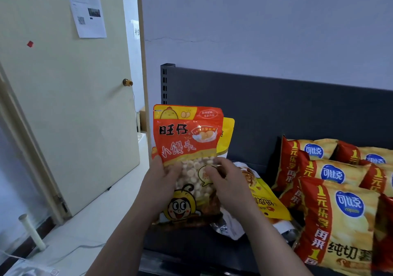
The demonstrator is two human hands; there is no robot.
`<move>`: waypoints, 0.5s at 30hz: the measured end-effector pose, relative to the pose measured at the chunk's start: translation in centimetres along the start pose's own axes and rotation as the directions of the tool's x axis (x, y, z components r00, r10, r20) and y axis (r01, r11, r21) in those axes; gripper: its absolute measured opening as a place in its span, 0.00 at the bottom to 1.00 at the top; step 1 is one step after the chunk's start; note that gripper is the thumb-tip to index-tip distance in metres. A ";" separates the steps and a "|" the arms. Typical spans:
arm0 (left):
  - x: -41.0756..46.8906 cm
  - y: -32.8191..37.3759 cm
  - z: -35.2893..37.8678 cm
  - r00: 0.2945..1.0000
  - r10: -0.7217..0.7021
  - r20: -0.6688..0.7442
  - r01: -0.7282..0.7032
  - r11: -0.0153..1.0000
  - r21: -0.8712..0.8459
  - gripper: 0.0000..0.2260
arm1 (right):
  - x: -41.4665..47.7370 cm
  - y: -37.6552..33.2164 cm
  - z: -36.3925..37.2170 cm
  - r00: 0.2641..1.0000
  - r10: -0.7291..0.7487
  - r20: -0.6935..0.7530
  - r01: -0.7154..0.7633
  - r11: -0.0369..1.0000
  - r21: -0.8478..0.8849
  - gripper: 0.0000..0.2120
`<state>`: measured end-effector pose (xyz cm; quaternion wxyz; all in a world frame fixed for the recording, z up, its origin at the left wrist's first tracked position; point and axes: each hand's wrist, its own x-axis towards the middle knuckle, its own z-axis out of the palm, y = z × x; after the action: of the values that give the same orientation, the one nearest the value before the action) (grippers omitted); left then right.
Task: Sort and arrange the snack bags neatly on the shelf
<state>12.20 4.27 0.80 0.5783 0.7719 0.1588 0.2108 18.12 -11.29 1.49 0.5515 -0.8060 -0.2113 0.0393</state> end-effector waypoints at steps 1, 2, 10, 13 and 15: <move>0.0 0.8 0.2 0.998 0.015 0.054 -0.014 0.999 -0.031 0.13 | -0.4 -0.6 -1.0 1.000 0.003 -0.026 -0.002 1.000 0.022 0.08; 0.0 1.6 0.5 0.994 0.032 0.107 -0.026 0.998 -0.059 0.17 | -0.7 -1.1 -2.0 0.999 -0.001 -0.046 0.003 0.999 0.038 0.10; -2.7 8.3 8.5 0.950 0.166 0.264 -0.115 0.974 -0.197 0.14 | -4.7 -2.2 -13.2 0.945 -0.035 -0.327 0.103 0.976 0.193 0.09; -3.8 10.8 12.8 0.916 0.249 0.315 -0.171 0.951 -0.257 0.10 | -6.5 -1.5 -17.8 0.894 -0.051 -0.444 0.171 0.957 0.234 0.11; -4.5 11.9 15.4 0.881 0.297 0.368 -0.189 0.934 -0.303 0.10 | -7.5 -0.9 -20.6 0.864 -0.058 -0.500 0.197 0.954 0.228 0.11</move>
<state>16.19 -14.02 7.82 0.6627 0.7306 -0.0930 0.1355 17.16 -31.86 9.00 0.6934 -0.6905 -0.1114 -0.1733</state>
